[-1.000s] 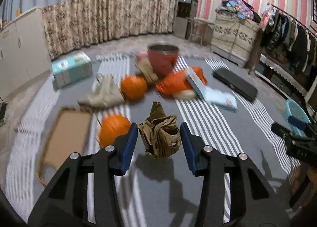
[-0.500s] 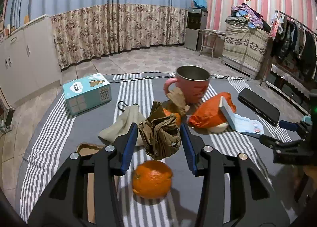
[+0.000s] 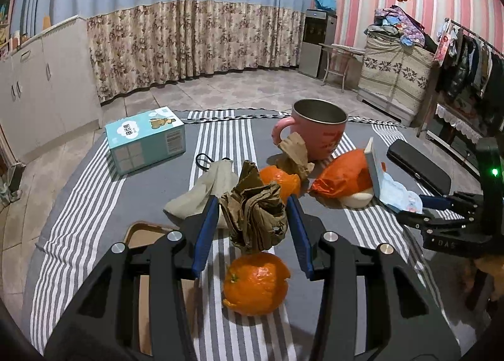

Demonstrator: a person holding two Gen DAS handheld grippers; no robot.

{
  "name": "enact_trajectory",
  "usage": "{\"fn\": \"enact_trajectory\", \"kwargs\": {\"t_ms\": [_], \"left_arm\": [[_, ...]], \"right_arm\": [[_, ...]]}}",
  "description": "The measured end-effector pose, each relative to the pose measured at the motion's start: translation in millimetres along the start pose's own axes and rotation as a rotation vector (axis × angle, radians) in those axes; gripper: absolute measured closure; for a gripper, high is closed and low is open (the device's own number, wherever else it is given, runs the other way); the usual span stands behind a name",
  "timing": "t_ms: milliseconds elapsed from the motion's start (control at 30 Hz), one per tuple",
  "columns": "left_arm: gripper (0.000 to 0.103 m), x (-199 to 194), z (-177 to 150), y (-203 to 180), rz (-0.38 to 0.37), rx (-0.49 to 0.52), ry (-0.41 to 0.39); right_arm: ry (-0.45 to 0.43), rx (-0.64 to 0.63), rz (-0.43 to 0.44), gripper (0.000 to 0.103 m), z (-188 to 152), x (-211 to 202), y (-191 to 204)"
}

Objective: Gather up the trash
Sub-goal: 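Lift the brown paper with the left tool while the right grasps the white booklet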

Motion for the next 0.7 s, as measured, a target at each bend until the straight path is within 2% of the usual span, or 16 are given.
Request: {"fn": "enact_trajectory", "kwargs": {"t_ms": [133, 433, 467, 500, 600, 700], "left_arm": [[0.06, -11, 1, -5, 0.005, 0.016, -0.009], [0.06, -48, 5, -33, -0.025, 0.047, -0.049], [0.06, -51, 5, -39, -0.031, 0.054, -0.051], [0.06, -55, 4, -47, -0.04, 0.065, -0.053], [0.06, -60, 2, -66, -0.056, 0.087, -0.052], [0.06, -66, -1, -87, -0.073, 0.107, -0.054]], "right_arm": [[-0.025, 0.015, -0.003, 0.052, -11, -17, -7], [-0.1, 0.11, -0.028, 0.053, -54, -88, -45], [-0.108, 0.124, -0.026, 0.086, -59, -96, -49], [-0.094, 0.151, -0.011, 0.103, -66, -102, -56], [-0.12, 0.22, 0.003, 0.102, -84, -120, -77], [-0.109, 0.269, 0.026, 0.102, -102, -122, -95]]}}
Point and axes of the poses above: each gripper's, at about its wrist camera, not at the fingertips, and x roughly the way its jaws point, y to its left, z to its top, the point moved 8 cm from there along x, roughly the way its jaws point, and after that the axes turned 8 degrees about y, right-handed, at the moved point
